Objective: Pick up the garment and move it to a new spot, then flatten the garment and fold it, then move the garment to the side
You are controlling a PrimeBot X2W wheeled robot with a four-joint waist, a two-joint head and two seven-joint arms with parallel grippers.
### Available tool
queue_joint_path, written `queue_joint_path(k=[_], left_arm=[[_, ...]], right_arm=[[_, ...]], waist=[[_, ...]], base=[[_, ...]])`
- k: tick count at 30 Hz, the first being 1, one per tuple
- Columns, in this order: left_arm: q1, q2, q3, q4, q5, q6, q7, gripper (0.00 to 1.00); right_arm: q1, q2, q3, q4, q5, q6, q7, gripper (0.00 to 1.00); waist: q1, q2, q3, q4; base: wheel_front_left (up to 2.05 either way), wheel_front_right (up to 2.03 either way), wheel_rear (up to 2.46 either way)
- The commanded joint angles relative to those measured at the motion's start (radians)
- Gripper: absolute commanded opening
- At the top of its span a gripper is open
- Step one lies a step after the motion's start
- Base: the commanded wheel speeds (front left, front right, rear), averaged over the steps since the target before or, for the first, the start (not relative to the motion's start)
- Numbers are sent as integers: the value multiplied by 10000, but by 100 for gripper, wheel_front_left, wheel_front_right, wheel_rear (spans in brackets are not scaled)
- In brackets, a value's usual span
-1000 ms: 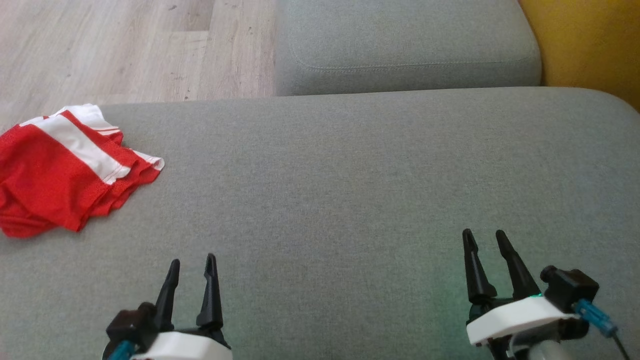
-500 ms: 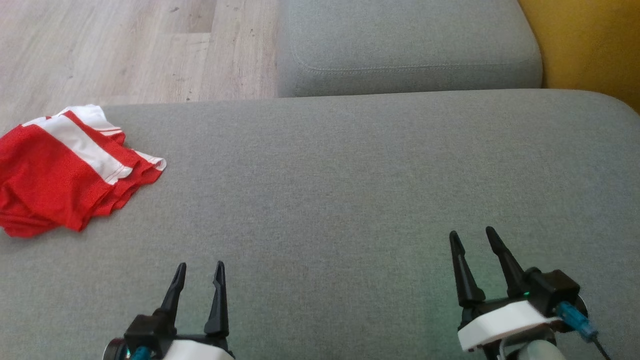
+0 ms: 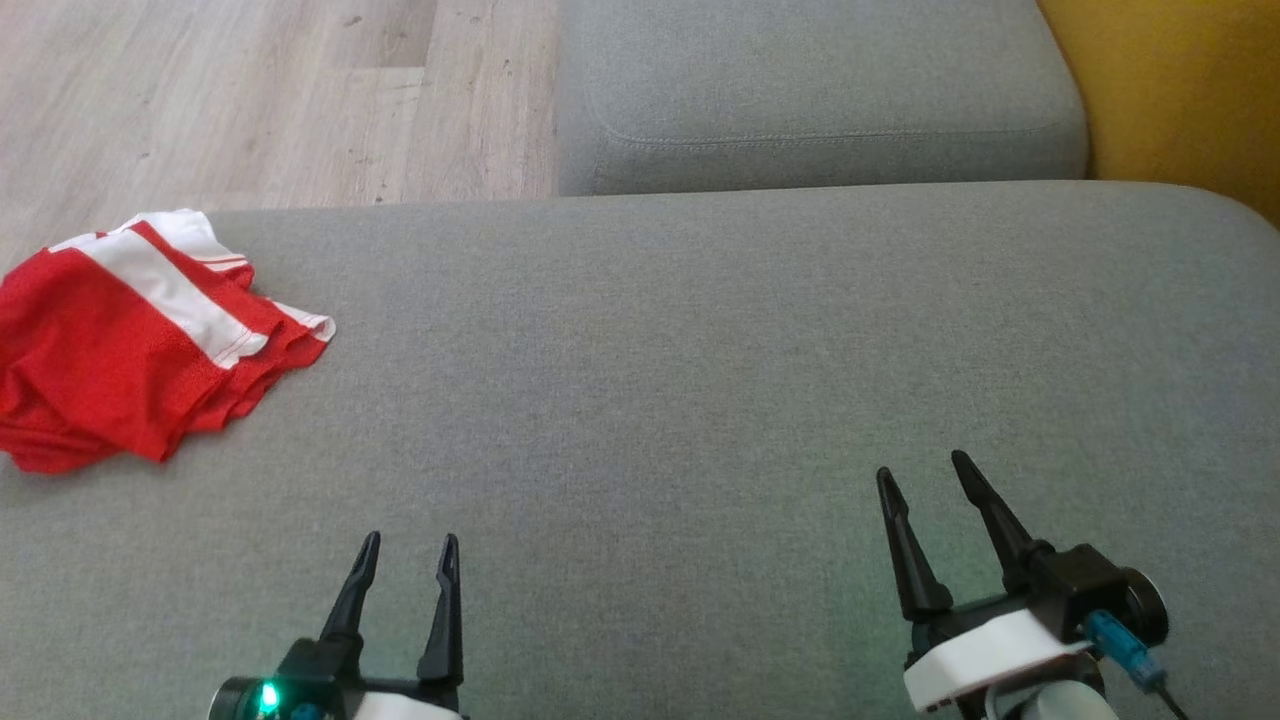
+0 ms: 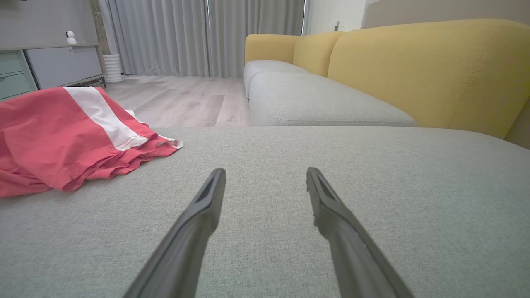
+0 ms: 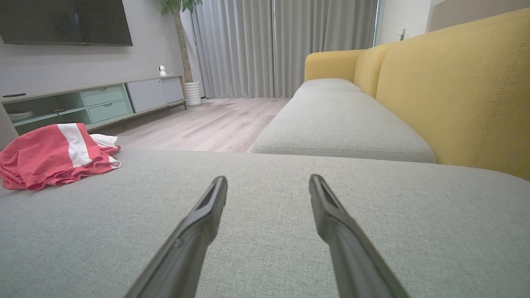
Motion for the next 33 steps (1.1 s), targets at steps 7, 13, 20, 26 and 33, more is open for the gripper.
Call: queue_joint_path(k=[7, 13, 20, 26, 33], left_arm=[[-235, 52, 459, -191, -124, 66, -109, 100], [-230, 43, 483, -200, -139, 56, -109, 100], [-228, 33, 490, -221, -127, 61, -109, 100], [-292, 29, 474, -213, -105, 62, -109, 100], [-349, 63, 521, -333, -60, 99, -109, 100]], right_arm=[[-216, -85, 219, -281, 20, 75, -137, 100], [-219, -85, 213, -253, 48, 75, -137, 100], [-220, -85, 192, -254, 44, 75, -138, 100], [-179, -85, 124, -289, 71, 75, -138, 100], [-140, -85, 60, -372, 101, 75, -138, 100]], waist=[[0, 0, 6, 7], [0, 0, -3, 1], [0, 0, 14, 10], [0, 0, 13, 226], [0, 0, -7, 893]], base=[[0, 0, 0], [0, 0, 0], [0, 0, 0], [0, 0, 0], [0, 0, 0]])
